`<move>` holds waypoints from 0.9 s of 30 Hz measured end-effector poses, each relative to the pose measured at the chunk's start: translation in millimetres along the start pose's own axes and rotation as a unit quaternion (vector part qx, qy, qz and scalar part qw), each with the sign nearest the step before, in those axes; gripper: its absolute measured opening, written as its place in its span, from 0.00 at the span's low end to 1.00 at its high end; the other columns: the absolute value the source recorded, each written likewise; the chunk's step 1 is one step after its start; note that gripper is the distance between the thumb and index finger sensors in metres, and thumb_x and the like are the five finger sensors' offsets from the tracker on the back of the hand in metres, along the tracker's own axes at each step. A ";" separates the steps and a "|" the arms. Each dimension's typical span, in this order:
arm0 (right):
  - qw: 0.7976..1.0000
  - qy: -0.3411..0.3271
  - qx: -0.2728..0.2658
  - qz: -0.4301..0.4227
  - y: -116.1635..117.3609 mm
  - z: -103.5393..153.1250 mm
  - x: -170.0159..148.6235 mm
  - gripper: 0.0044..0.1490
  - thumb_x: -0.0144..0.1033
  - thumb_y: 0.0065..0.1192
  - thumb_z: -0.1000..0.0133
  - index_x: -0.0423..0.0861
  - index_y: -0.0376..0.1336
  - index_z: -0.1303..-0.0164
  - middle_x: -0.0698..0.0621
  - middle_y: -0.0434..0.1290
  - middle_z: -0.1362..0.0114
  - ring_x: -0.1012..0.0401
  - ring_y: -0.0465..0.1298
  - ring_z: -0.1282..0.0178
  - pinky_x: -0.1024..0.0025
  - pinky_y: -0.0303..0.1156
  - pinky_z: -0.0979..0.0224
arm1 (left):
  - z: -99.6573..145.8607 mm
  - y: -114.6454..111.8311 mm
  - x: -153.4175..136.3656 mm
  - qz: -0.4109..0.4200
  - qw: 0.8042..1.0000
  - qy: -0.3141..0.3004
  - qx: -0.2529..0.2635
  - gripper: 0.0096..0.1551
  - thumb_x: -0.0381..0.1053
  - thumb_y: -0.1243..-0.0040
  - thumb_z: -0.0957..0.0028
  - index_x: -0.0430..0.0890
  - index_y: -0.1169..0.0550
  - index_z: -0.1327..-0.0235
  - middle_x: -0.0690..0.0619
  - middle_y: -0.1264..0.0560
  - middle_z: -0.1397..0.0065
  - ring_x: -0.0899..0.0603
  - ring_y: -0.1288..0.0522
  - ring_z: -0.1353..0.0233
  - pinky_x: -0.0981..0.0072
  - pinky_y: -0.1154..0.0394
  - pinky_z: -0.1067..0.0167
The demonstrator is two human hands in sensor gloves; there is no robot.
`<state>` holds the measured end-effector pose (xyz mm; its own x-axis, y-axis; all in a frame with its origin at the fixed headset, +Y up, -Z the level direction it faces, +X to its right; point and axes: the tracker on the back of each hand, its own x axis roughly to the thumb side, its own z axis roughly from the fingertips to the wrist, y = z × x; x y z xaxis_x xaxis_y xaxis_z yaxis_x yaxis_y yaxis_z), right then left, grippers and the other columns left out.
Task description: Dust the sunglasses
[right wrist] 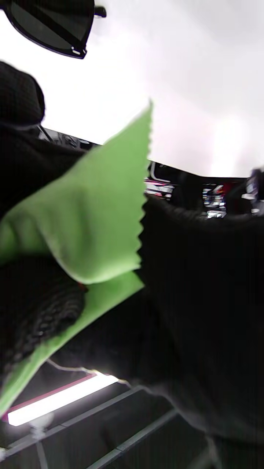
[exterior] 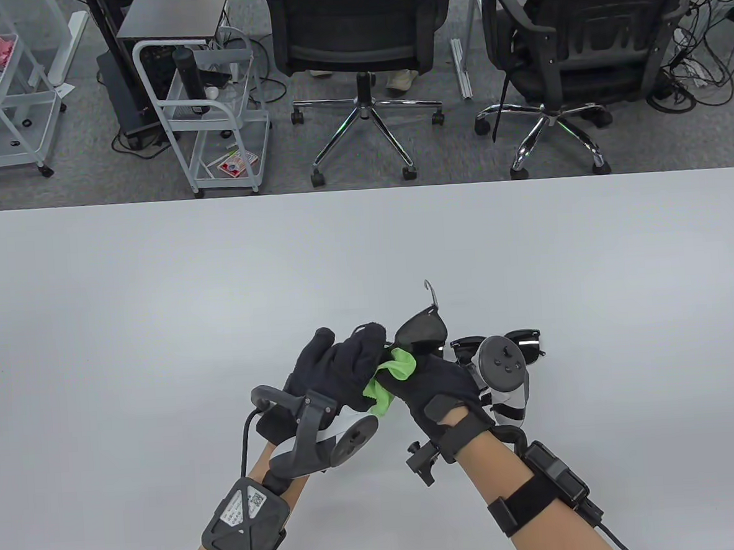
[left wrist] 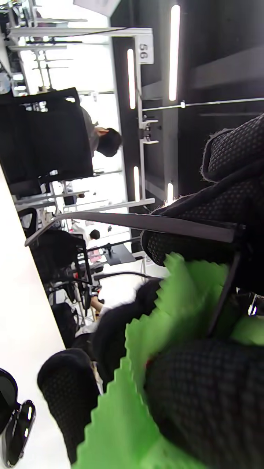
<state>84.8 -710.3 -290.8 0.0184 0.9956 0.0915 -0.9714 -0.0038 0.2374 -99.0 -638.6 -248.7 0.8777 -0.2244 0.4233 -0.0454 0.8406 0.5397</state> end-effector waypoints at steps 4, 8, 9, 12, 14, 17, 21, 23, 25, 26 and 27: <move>0.999 -0.018 -0.019 0.032 -6.2 -0.4 0.5 0.28 0.52 0.77 0.54 0.45 0.75 0.52 0.54 0.85 0.49 0.54 0.86 0.47 0.41 0.70 0.33 | -2.0 -0.1 3.8 0.028 1.000 0.007 -0.010 0.62 0.73 0.26 0.77 0.55 0.37 0.27 0.64 0.24 0.31 0.63 0.11 0.41 0.61 0.25 0.27; 1.000 -0.017 0.011 0.016 -10.1 -1.5 -3.9 0.27 0.50 0.71 0.51 0.44 0.76 0.50 0.52 0.86 0.46 0.52 0.85 0.44 0.40 0.69 0.32 | -1.6 -2.9 1.3 0.055 0.998 0.007 -0.031 0.61 0.67 0.23 0.76 0.55 0.38 0.27 0.64 0.24 0.30 0.64 0.11 0.41 0.63 0.24 0.27; 1.000 -0.009 0.025 0.005 -10.3 -2.5 -6.7 0.28 0.49 0.70 0.50 0.44 0.75 0.48 0.52 0.85 0.44 0.52 0.85 0.43 0.39 0.69 0.32 | -1.6 -3.7 0.9 0.057 0.998 0.008 -0.034 0.60 0.66 0.22 0.76 0.55 0.37 0.27 0.64 0.24 0.30 0.64 0.11 0.41 0.63 0.24 0.28; 0.998 0.013 0.045 -0.030 -7.7 -4.3 -14.4 0.28 0.42 0.71 0.51 0.43 0.73 0.43 0.50 0.83 0.40 0.50 0.83 0.38 0.38 0.67 0.32 | -2.6 -7.2 -0.3 0.043 0.998 0.009 -0.039 0.60 0.65 0.21 0.76 0.55 0.36 0.28 0.63 0.23 0.31 0.64 0.10 0.41 0.63 0.24 0.28; 0.999 0.016 0.034 -0.007 -5.8 -6.0 -15.7 0.28 0.39 0.74 0.52 0.44 0.72 0.43 0.51 0.82 0.40 0.51 0.83 0.39 0.38 0.68 0.32 | -3.4 -10.5 -0.1 0.045 0.998 0.013 -0.045 0.60 0.65 0.20 0.77 0.54 0.35 0.28 0.63 0.22 0.32 0.64 0.10 0.42 0.63 0.23 0.28; 0.999 0.018 -0.005 0.031 -4.9 -8.2 -14.9 0.27 0.41 0.80 0.55 0.45 0.73 0.48 0.54 0.84 0.45 0.53 0.85 0.43 0.40 0.69 0.32 | -5.0 -13.3 0.9 0.049 0.997 0.018 -0.051 0.60 0.66 0.21 0.77 0.53 0.35 0.28 0.62 0.22 0.32 0.64 0.09 0.43 0.64 0.23 0.29; 0.999 0.007 -0.018 0.041 -7.8 -9.0 -13.5 0.26 0.49 0.78 0.54 0.46 0.75 0.53 0.55 0.86 0.50 0.55 0.87 0.48 0.42 0.71 0.33 | -6.6 -13.9 -0.3 0.071 0.996 0.031 -0.053 0.60 0.67 0.21 0.77 0.52 0.35 0.28 0.62 0.21 0.33 0.64 0.09 0.44 0.64 0.23 0.29; 1.000 0.009 -0.009 0.021 -8.2 -8.9 -14.9 0.26 0.50 0.72 0.51 0.44 0.76 0.51 0.53 0.86 0.49 0.54 0.86 0.47 0.41 0.70 0.33 | -6.9 -14.4 -0.9 0.075 0.995 0.033 -0.054 0.60 0.67 0.22 0.77 0.52 0.34 0.28 0.62 0.21 0.33 0.64 0.09 0.44 0.64 0.22 0.29; 1.000 0.019 0.021 -0.006 -8.2 -10.6 -18.9 0.27 0.48 0.67 0.49 0.43 0.75 0.47 0.52 0.85 0.45 0.52 0.85 0.43 0.40 0.69 0.32 | -6.7 -15.4 -3.3 0.079 0.995 0.036 -0.058 0.60 0.67 0.21 0.77 0.52 0.34 0.28 0.62 0.21 0.33 0.64 0.09 0.44 0.64 0.22 0.29; 0.998 0.029 0.041 -0.031 -7.6 -11.3 -22.0 0.28 0.47 0.66 0.48 0.42 0.74 0.45 0.51 0.84 0.43 0.51 0.84 0.41 0.39 0.68 0.32 | -5.9 -15.9 -3.9 0.081 0.994 0.037 -0.060 0.60 0.67 0.21 0.77 0.52 0.34 0.28 0.62 0.21 0.33 0.63 0.09 0.44 0.64 0.22 0.29; 0.997 0.036 0.054 -0.048 -6.9 -11.9 -23.8 0.28 0.44 0.67 0.48 0.41 0.73 0.43 0.49 0.83 0.41 0.49 0.83 0.40 0.38 0.67 0.32 | -5.5 -16.3 -4.1 0.080 0.994 0.037 -0.061 0.60 0.67 0.21 0.77 0.52 0.34 0.28 0.62 0.21 0.33 0.63 0.09 0.45 0.64 0.22 0.30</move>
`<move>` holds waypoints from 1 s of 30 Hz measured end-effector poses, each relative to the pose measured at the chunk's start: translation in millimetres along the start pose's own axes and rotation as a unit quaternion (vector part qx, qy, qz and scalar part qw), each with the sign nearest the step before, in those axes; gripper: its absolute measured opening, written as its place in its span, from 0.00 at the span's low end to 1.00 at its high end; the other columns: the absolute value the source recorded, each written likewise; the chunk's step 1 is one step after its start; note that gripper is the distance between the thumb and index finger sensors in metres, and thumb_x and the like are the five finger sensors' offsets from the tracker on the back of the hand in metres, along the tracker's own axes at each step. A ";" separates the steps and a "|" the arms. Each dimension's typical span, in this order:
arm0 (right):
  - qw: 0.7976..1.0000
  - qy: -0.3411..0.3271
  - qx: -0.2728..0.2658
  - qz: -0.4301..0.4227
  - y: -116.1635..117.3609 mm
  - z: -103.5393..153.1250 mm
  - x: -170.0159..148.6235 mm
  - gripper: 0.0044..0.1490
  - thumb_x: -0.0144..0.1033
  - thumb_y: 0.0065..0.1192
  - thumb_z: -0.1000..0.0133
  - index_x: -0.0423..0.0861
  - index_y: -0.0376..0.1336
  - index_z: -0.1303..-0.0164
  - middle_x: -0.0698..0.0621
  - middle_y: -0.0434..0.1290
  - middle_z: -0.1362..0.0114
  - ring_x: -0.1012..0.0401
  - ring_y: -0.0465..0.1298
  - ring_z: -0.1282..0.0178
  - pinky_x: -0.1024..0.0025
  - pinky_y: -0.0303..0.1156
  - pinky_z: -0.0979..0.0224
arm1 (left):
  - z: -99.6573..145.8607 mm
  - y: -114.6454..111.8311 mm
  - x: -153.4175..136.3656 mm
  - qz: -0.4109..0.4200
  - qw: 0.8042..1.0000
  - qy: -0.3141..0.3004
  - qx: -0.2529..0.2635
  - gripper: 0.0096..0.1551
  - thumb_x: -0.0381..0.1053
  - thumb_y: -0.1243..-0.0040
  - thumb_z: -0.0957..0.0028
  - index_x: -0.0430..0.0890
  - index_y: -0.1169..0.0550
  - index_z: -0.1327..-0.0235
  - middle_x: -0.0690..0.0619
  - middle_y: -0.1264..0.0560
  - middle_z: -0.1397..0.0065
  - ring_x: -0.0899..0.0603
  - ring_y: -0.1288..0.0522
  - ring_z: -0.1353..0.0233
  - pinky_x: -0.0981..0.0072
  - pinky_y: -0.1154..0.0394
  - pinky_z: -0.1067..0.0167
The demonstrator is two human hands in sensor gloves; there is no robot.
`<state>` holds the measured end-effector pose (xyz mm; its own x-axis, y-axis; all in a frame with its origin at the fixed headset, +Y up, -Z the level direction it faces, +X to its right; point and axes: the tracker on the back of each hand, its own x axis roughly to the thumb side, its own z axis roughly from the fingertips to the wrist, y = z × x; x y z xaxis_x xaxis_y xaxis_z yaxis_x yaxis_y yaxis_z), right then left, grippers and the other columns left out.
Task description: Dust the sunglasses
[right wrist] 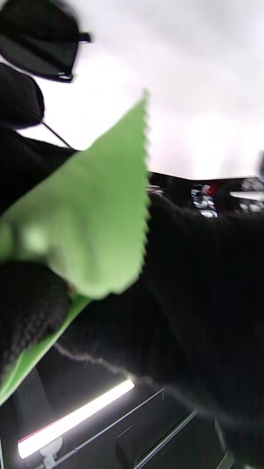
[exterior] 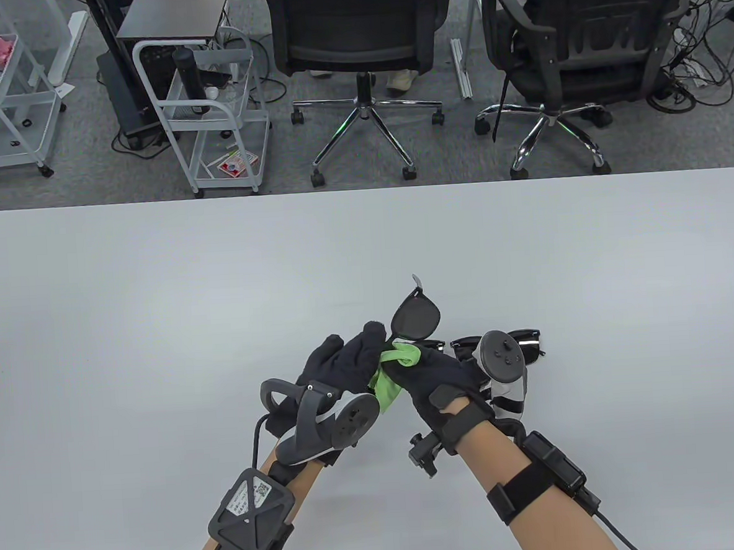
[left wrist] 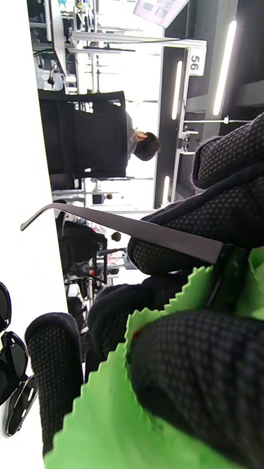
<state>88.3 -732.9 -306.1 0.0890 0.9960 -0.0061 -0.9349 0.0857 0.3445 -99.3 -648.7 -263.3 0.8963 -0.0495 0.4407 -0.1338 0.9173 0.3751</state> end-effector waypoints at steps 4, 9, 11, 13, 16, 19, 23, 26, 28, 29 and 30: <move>1.000 0.011 0.011 0.016 2.1 -1.2 -1.8 0.28 0.36 0.72 0.51 0.43 0.70 0.40 0.50 0.81 0.38 0.49 0.81 0.37 0.37 0.66 0.32 | 0.8 0.5 3.7 -0.019 1.000 -0.003 0.000 0.60 0.67 0.20 0.77 0.51 0.33 0.29 0.61 0.20 0.33 0.62 0.08 0.46 0.63 0.22 0.30; 0.994 -0.015 -0.059 0.086 1.2 3.5 8.2 0.27 0.47 0.81 0.55 0.46 0.74 0.52 0.55 0.84 0.49 0.55 0.86 0.46 0.41 0.70 0.33 | 0.0 5.5 14.4 -0.038 0.999 -0.012 0.018 0.60 0.68 0.21 0.78 0.50 0.32 0.30 0.60 0.19 0.35 0.63 0.07 0.48 0.64 0.21 0.31; 0.994 -0.026 -0.066 0.088 1.7 5.0 9.2 0.26 0.50 0.77 0.54 0.46 0.75 0.53 0.55 0.85 0.50 0.55 0.86 0.47 0.41 0.70 0.33 | -0.4 5.2 13.0 -0.029 0.999 -0.009 0.017 0.60 0.69 0.21 0.78 0.50 0.32 0.30 0.60 0.19 0.35 0.63 0.07 0.48 0.64 0.21 0.31; 0.993 -0.033 -0.062 0.090 1.5 4.9 10.1 0.27 0.51 0.71 0.51 0.44 0.75 0.52 0.53 0.85 0.50 0.54 0.86 0.47 0.42 0.71 0.33 | 0.0 4.9 9.6 -0.022 1.000 -0.004 0.014 0.60 0.69 0.21 0.78 0.50 0.32 0.29 0.60 0.19 0.35 0.63 0.08 0.48 0.64 0.21 0.31; 0.997 -0.019 -0.029 0.065 1.9 3.0 8.0 0.28 0.48 0.65 0.48 0.41 0.75 0.48 0.50 0.85 0.47 0.51 0.85 0.45 0.41 0.70 0.33 | 1.2 3.3 2.3 0.003 1.000 0.004 0.003 0.60 0.70 0.21 0.79 0.51 0.32 0.29 0.61 0.20 0.35 0.64 0.08 0.48 0.64 0.21 0.31; 0.999 0.011 0.016 0.027 3.0 2.7 1.5 0.29 0.42 0.68 0.49 0.39 0.72 0.43 0.47 0.83 0.41 0.47 0.83 0.40 0.38 0.68 0.33 | 3.5 1.3 3.0 -0.016 1.000 -0.002 -0.001 0.61 0.71 0.21 0.79 0.52 0.32 0.30 0.61 0.20 0.34 0.64 0.08 0.48 0.64 0.21 0.31; 0.998 0.005 0.002 0.059 2.0 4.4 2.7 0.29 0.40 0.73 0.51 0.41 0.72 0.42 0.48 0.82 0.41 0.48 0.83 0.40 0.39 0.68 0.33 | 2.7 2.5 9.3 -0.041 0.999 -0.007 0.007 0.61 0.72 0.22 0.79 0.52 0.32 0.29 0.61 0.20 0.34 0.63 0.08 0.49 0.63 0.21 0.31; 0.995 -0.022 0.034 0.087 5.1 2.5 10.4 0.34 0.42 0.70 0.49 0.37 0.69 0.37 0.44 0.80 0.37 0.46 0.81 0.37 0.37 0.67 0.33 | 1.0 7.1 11.5 -0.062 0.998 0.019 0.004 0.63 0.76 0.25 0.79 0.52 0.32 0.28 0.60 0.21 0.33 0.61 0.09 0.49 0.59 0.23 0.31; 0.994 -0.037 0.049 0.094 6.3 2.8 15.0 0.34 0.42 0.66 0.47 0.35 0.66 0.35 0.42 0.79 0.35 0.44 0.80 0.36 0.37 0.67 0.32 | 2.2 9.0 6.6 -0.037 0.999 0.029 0.014 0.63 0.76 0.26 0.80 0.53 0.32 0.28 0.61 0.21 0.32 0.60 0.09 0.48 0.57 0.23 0.31; 0.994 -0.041 0.049 0.091 6.7 2.8 16.3 0.34 0.41 0.66 0.47 0.35 0.67 0.35 0.42 0.79 0.35 0.44 0.80 0.36 0.36 0.66 0.32 | 2.0 9.3 4.7 -0.028 0.999 0.031 0.015 0.62 0.76 0.25 0.79 0.54 0.32 0.28 0.61 0.21 0.32 0.60 0.09 0.47 0.57 0.23 0.30; 0.994 -0.042 0.048 0.091 6.9 3.5 18.5 0.34 0.41 0.66 0.47 0.34 0.67 0.35 0.42 0.79 0.35 0.43 0.80 0.36 0.36 0.66 0.33 | 1.9 10.3 1.0 -0.013 0.999 0.038 0.005 0.61 0.76 0.25 0.78 0.55 0.32 0.27 0.61 0.22 0.32 0.60 0.10 0.46 0.57 0.24 0.30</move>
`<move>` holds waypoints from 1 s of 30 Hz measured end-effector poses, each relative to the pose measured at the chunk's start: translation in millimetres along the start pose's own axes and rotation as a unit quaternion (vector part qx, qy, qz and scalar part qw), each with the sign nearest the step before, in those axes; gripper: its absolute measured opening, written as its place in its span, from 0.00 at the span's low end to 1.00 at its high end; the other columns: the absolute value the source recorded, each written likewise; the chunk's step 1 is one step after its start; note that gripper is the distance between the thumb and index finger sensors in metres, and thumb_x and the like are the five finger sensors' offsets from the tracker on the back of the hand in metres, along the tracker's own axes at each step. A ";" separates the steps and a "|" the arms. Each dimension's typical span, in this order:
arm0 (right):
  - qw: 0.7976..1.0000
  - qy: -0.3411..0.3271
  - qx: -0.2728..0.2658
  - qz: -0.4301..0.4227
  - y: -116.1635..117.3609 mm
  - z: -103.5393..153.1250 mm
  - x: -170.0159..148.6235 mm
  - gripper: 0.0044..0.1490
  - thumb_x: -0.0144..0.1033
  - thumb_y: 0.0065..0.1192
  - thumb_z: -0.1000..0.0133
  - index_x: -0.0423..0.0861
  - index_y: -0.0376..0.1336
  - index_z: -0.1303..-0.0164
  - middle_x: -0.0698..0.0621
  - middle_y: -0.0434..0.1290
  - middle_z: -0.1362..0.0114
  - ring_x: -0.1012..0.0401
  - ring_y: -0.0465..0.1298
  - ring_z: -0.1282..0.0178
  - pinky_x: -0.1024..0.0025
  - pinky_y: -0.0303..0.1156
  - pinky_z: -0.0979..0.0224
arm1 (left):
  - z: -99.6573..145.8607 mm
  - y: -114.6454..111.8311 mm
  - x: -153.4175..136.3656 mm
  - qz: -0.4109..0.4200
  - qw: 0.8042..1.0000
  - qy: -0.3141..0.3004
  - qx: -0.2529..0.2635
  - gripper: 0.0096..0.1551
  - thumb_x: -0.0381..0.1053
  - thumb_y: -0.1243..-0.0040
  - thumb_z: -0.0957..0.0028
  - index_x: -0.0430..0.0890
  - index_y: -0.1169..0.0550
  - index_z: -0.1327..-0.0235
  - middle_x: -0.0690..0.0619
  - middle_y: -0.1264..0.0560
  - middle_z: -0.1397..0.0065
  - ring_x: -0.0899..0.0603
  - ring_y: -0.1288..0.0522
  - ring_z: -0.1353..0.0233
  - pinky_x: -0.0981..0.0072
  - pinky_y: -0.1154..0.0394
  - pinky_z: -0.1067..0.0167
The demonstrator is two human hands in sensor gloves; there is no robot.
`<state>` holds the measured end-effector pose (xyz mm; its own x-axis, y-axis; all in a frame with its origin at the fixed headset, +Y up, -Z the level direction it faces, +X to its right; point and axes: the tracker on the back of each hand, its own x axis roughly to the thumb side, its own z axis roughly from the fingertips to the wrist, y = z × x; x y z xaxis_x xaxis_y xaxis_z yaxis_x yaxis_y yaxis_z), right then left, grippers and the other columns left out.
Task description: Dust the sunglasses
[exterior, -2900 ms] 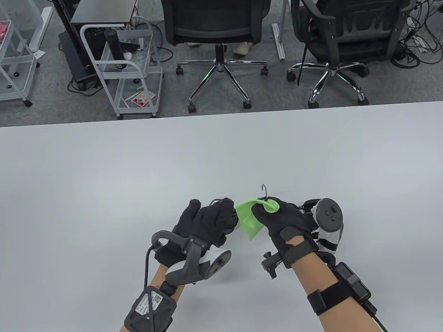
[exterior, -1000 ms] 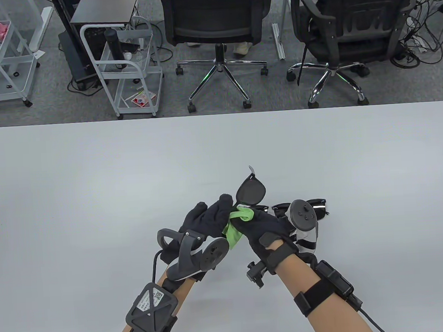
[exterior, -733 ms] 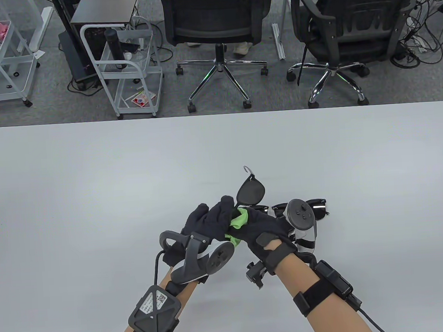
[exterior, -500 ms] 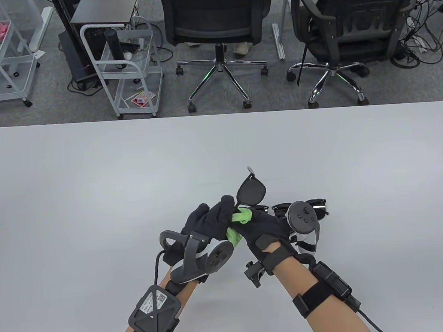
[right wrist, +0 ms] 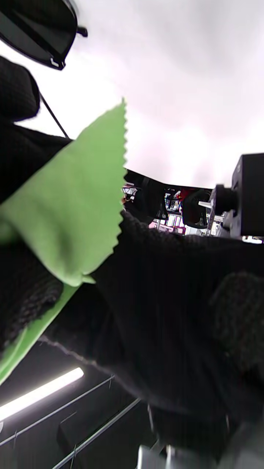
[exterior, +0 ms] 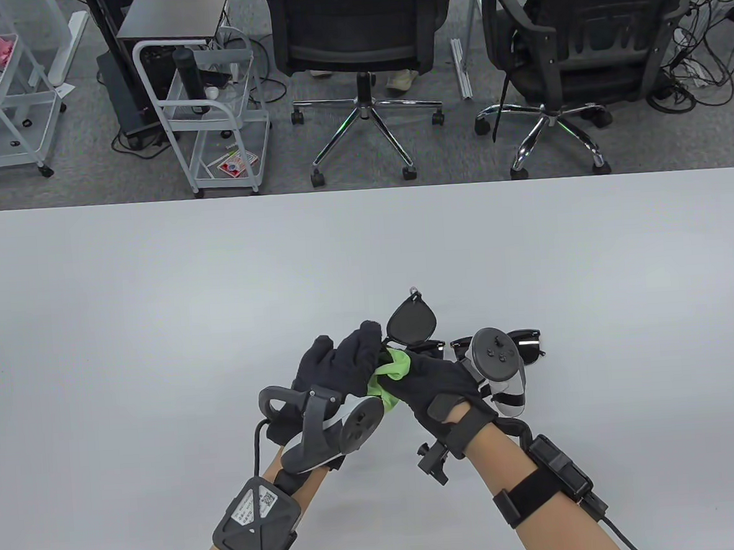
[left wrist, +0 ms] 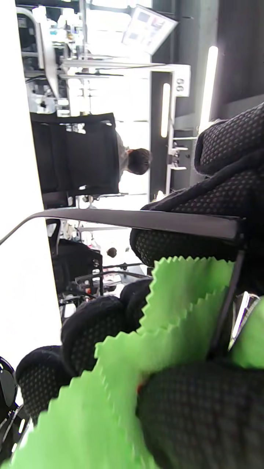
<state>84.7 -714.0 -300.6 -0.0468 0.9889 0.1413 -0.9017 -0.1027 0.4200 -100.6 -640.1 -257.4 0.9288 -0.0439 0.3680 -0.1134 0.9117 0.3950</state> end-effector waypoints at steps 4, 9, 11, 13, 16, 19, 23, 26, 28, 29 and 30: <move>0.996 -0.010 -0.068 0.058 -8.4 7.5 11.2 0.31 0.40 0.67 0.48 0.36 0.71 0.39 0.43 0.82 0.38 0.44 0.82 0.38 0.37 0.68 0.34 | -0.7 0.7 -16.0 0.030 0.999 0.036 -0.011 0.58 0.70 0.23 0.74 0.56 0.34 0.27 0.61 0.25 0.29 0.57 0.11 0.39 0.55 0.25 0.29; 0.969 -0.113 -0.158 0.154 -42.4 23.9 40.0 0.31 0.41 0.68 0.47 0.40 0.70 0.36 0.45 0.81 0.35 0.46 0.81 0.35 0.37 0.68 0.32 | -1.8 -9.0 -47.5 0.027 0.994 0.068 -0.078 0.57 0.65 0.26 0.68 0.57 0.43 0.27 0.59 0.37 0.21 0.46 0.21 0.24 0.46 0.31 0.26; 0.946 -0.140 -0.200 0.215 -52.6 30.6 50.4 0.32 0.41 0.67 0.47 0.42 0.68 0.34 0.47 0.79 0.32 0.46 0.80 0.33 0.38 0.67 0.31 | -1.3 -13.5 -53.7 0.043 0.993 0.059 -0.087 0.57 0.63 0.26 0.66 0.60 0.47 0.27 0.61 0.41 0.19 0.43 0.28 0.18 0.43 0.35 0.24; 0.926 -0.172 -0.196 0.273 -58.7 32.9 60.0 0.33 0.42 0.67 0.47 0.43 0.67 0.32 0.48 0.77 0.29 0.46 0.78 0.30 0.37 0.66 0.30 | -2.0 -16.7 -56.3 0.032 0.993 0.031 -0.108 0.57 0.61 0.28 0.63 0.63 0.51 0.28 0.64 0.46 0.18 0.42 0.36 0.15 0.43 0.39 0.22; 0.914 -0.190 -0.159 0.321 -55.5 31.2 65.5 0.34 0.41 0.67 0.48 0.44 0.65 0.30 0.48 0.75 0.26 0.44 0.75 0.27 0.35 0.65 0.30 | -1.8 -18.9 -54.9 0.022 0.993 -0.006 -0.118 0.57 0.59 0.30 0.62 0.67 0.54 0.30 0.67 0.50 0.17 0.42 0.43 0.13 0.42 0.42 0.21; 0.903 -0.197 -0.119 0.363 -45.9 28.3 69.1 0.36 0.40 0.67 0.48 0.44 0.63 0.29 0.48 0.73 0.24 0.44 0.74 0.25 0.34 0.64 0.29 | -1.0 -19.5 -53.3 -0.010 0.993 -0.018 -0.117 0.56 0.58 0.30 0.62 0.68 0.55 0.31 0.69 0.51 0.17 0.43 0.45 0.13 0.43 0.43 0.20; 0.908 -0.192 -0.054 0.368 -33.0 24.2 70.0 0.37 0.39 0.66 0.48 0.42 0.61 0.28 0.46 0.70 0.22 0.41 0.72 0.24 0.31 0.62 0.29 | -0.5 -19.4 -53.9 -0.012 0.992 -0.029 -0.124 0.57 0.58 0.31 0.63 0.70 0.55 0.32 0.71 0.52 0.17 0.45 0.46 0.13 0.44 0.43 0.20; 0.918 -0.183 -0.006 0.352 -30.2 21.3 72.4 0.38 0.39 0.66 0.48 0.43 0.61 0.27 0.46 0.70 0.22 0.41 0.71 0.23 0.30 0.60 0.29 | 0.1 -18.7 -56.1 -0.014 0.992 -0.032 -0.122 0.57 0.57 0.31 0.63 0.71 0.55 0.32 0.71 0.52 0.17 0.45 0.46 0.13 0.44 0.43 0.20; 0.927 -0.173 0.034 0.330 -28.2 20.0 72.1 0.38 0.39 0.66 0.48 0.42 0.61 0.27 0.45 0.70 0.22 0.40 0.70 0.23 0.29 0.60 0.29 | 0.8 -18.1 -54.2 -0.026 0.991 -0.045 -0.120 0.57 0.57 0.31 0.63 0.72 0.55 0.33 0.72 0.52 0.17 0.46 0.47 0.13 0.46 0.42 0.20; 0.929 -0.174 0.041 0.323 -27.2 19.6 72.3 0.37 0.40 0.66 0.48 0.43 0.62 0.27 0.46 0.70 0.22 0.39 0.70 0.23 0.29 0.59 0.29 | 0.9 -17.2 -51.9 -0.039 0.991 -0.054 -0.115 0.57 0.56 0.30 0.64 0.72 0.55 0.33 0.72 0.52 0.17 0.47 0.47 0.13 0.46 0.42 0.19; 0.931 -0.175 0.048 0.318 -26.4 18.6 72.9 0.37 0.40 0.66 0.48 0.43 0.63 0.28 0.46 0.72 0.23 0.40 0.70 0.23 0.29 0.60 0.30 | 0.7 -16.4 -49.9 -0.048 0.991 -0.059 -0.112 0.57 0.56 0.30 0.64 0.72 0.55 0.33 0.73 0.52 0.18 0.47 0.46 0.13 0.47 0.42 0.19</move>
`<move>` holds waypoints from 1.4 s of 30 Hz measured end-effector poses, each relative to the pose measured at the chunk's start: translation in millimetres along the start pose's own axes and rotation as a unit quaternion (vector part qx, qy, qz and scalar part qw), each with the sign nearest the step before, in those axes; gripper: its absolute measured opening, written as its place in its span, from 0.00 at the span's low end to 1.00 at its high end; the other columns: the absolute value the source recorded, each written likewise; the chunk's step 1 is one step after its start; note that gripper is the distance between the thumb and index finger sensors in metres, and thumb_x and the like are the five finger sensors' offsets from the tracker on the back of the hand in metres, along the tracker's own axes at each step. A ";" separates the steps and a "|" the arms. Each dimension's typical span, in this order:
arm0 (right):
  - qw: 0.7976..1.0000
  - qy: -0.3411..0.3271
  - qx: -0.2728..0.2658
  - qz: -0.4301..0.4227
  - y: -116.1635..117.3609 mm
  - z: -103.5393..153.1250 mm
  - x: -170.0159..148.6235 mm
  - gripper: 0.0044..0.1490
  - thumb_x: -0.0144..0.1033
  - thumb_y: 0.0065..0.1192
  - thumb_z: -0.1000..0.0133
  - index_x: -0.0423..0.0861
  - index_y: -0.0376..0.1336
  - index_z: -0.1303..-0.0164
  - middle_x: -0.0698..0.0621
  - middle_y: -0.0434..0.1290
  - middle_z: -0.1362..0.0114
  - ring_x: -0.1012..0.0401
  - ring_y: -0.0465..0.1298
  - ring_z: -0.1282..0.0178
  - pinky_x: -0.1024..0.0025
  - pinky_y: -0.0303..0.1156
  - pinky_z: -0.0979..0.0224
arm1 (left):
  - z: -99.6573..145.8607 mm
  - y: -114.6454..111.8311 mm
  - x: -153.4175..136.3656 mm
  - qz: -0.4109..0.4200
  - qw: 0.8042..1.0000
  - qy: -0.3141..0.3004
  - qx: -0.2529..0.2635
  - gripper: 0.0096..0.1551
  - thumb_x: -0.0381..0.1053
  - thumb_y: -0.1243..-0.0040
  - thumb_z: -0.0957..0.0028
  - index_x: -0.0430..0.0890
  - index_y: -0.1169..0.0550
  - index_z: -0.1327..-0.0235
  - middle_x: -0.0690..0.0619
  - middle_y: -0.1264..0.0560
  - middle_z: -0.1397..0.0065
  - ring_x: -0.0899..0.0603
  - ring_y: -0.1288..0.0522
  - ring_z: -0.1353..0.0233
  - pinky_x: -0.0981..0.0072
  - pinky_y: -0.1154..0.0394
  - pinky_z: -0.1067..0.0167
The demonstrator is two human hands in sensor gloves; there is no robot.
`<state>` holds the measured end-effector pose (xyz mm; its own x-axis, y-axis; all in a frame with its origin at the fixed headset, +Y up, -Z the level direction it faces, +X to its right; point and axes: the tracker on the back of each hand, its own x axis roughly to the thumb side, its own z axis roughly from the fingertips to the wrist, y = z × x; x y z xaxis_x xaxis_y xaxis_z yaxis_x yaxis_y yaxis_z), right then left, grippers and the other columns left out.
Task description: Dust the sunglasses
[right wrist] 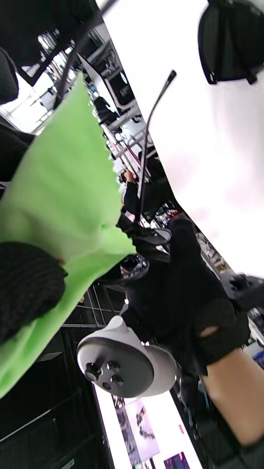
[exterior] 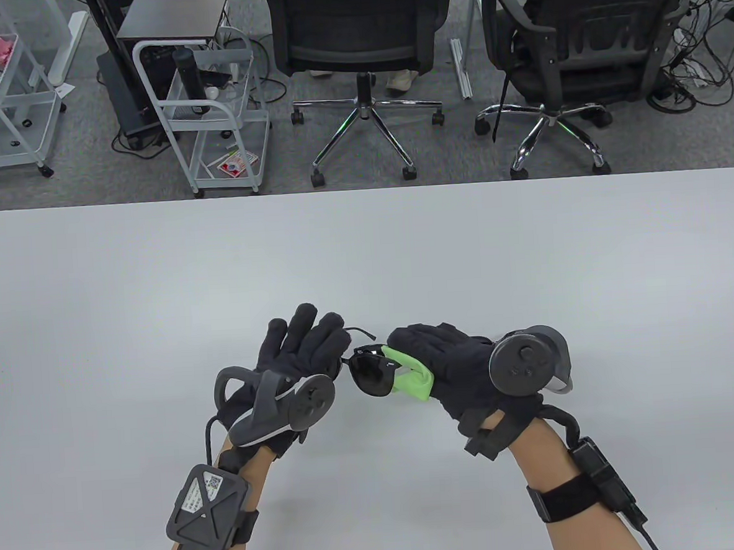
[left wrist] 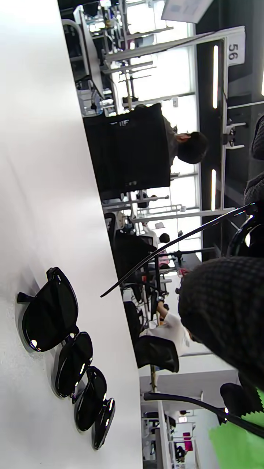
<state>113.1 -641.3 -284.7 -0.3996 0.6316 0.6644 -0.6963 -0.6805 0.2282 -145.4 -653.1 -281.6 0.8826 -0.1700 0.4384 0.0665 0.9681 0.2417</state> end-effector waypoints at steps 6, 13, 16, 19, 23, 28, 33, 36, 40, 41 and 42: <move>0.995 0.008 0.080 -0.057 7.4 -5.2 0.7 0.31 0.41 0.69 0.50 0.40 0.72 0.39 0.45 0.83 0.36 0.44 0.81 0.35 0.30 0.63 0.31 | 0.5 3.0 9.2 -0.049 0.998 -0.019 0.018 0.55 0.57 0.30 0.65 0.74 0.53 0.35 0.74 0.50 0.18 0.50 0.43 0.13 0.51 0.40 0.19; 0.997 0.005 0.064 -0.048 12.6 -7.0 2.7 0.29 0.40 0.68 0.51 0.38 0.75 0.45 0.46 0.85 0.44 0.47 0.84 0.44 0.32 0.65 0.32 | 5.1 11.5 21.1 -0.057 0.995 -0.030 0.077 0.58 0.71 0.30 0.75 0.70 0.46 0.30 0.70 0.45 0.17 0.50 0.46 0.12 0.49 0.42 0.18; 0.999 0.007 0.039 -0.026 11.4 -5.8 1.7 0.29 0.40 0.67 0.51 0.38 0.75 0.45 0.46 0.84 0.45 0.47 0.84 0.45 0.32 0.65 0.31 | 8.3 20.8 34.0 0.015 0.994 -0.059 0.095 0.64 0.77 0.31 0.82 0.69 0.46 0.27 0.70 0.41 0.18 0.53 0.38 0.13 0.48 0.41 0.18; 0.999 0.012 0.018 -0.030 12.8 -6.4 2.7 0.29 0.40 0.66 0.51 0.36 0.74 0.46 0.45 0.84 0.47 0.47 0.83 0.47 0.32 0.65 0.32 | 9.0 26.2 49.1 -0.004 0.990 -0.072 0.123 0.60 0.78 0.32 0.81 0.67 0.40 0.29 0.70 0.31 0.24 0.56 0.25 0.20 0.49 0.37 0.19; 1.000 0.016 0.022 -0.004 12.4 -7.3 5.4 0.29 0.41 0.65 0.51 0.36 0.74 0.46 0.45 0.84 0.48 0.48 0.83 0.48 0.32 0.65 0.32 | 8.9 27.6 48.4 -0.005 0.989 -0.060 0.134 0.56 0.78 0.30 0.80 0.66 0.34 0.32 0.70 0.26 0.28 0.57 0.20 0.25 0.49 0.33 0.21; 0.997 0.027 0.041 0.064 7.1 -9.6 7.1 0.29 0.43 0.64 0.51 0.38 0.75 0.48 0.46 0.84 0.51 0.49 0.84 0.52 0.35 0.67 0.33 | 6.6 30.2 37.8 -0.003 0.990 -0.044 0.137 0.54 0.78 0.29 0.81 0.68 0.33 0.34 0.72 0.26 0.28 0.58 0.20 0.25 0.49 0.32 0.21; 0.995 0.046 0.057 0.062 1.0 -5.0 -4.3 0.29 0.43 0.65 0.51 0.38 0.76 0.48 0.47 0.85 0.53 0.50 0.84 0.54 0.36 0.68 0.33 | 7.7 30.7 27.1 0.008 0.990 -0.030 0.139 0.55 0.78 0.29 0.81 0.68 0.33 0.34 0.72 0.26 0.28 0.59 0.20 0.25 0.49 0.32 0.21; 0.996 0.058 0.055 0.045 -4.9 -0.5 -12.8 0.29 0.43 0.65 0.51 0.38 0.76 0.49 0.46 0.85 0.54 0.50 0.84 0.54 0.36 0.68 0.33 | 8.0 31.8 17.1 0.020 0.990 -0.014 0.139 0.55 0.78 0.29 0.81 0.69 0.33 0.34 0.72 0.26 0.28 0.59 0.21 0.24 0.48 0.33 0.21; 0.996 0.071 0.047 0.004 -13.5 5.5 -25.0 0.28 0.43 0.66 0.51 0.38 0.76 0.49 0.46 0.85 0.53 0.49 0.84 0.53 0.35 0.68 0.33 | 10.0 31.9 2.3 0.043 0.990 0.007 0.137 0.55 0.78 0.29 0.79 0.69 0.34 0.33 0.72 0.27 0.27 0.59 0.22 0.23 0.47 0.34 0.20; 0.996 0.074 0.044 -0.005 -14.6 6.2 -26.6 0.28 0.42 0.66 0.51 0.38 0.76 0.49 0.45 0.85 0.53 0.49 0.84 0.53 0.35 0.68 0.33 | 10.0 31.6 1.2 0.047 0.990 0.008 0.135 0.55 0.78 0.29 0.79 0.69 0.35 0.33 0.72 0.27 0.27 0.59 0.22 0.23 0.47 0.34 0.20; 0.996 0.077 0.040 -0.009 -15.9 7.2 -28.9 0.28 0.42 0.66 0.51 0.38 0.76 0.48 0.46 0.85 0.53 0.49 0.84 0.53 0.35 0.68 0.33 | 9.5 31.4 -0.1 0.050 0.989 0.012 0.135 0.54 0.78 0.29 0.79 0.69 0.35 0.33 0.72 0.28 0.27 0.59 0.22 0.23 0.47 0.34 0.20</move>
<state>140.0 -651.4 -302.4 -0.4781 0.6900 0.5434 -0.6567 -0.6917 0.3004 -147.8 -624.4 -265.8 0.8893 -0.0676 0.4523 -0.1465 0.8948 0.4218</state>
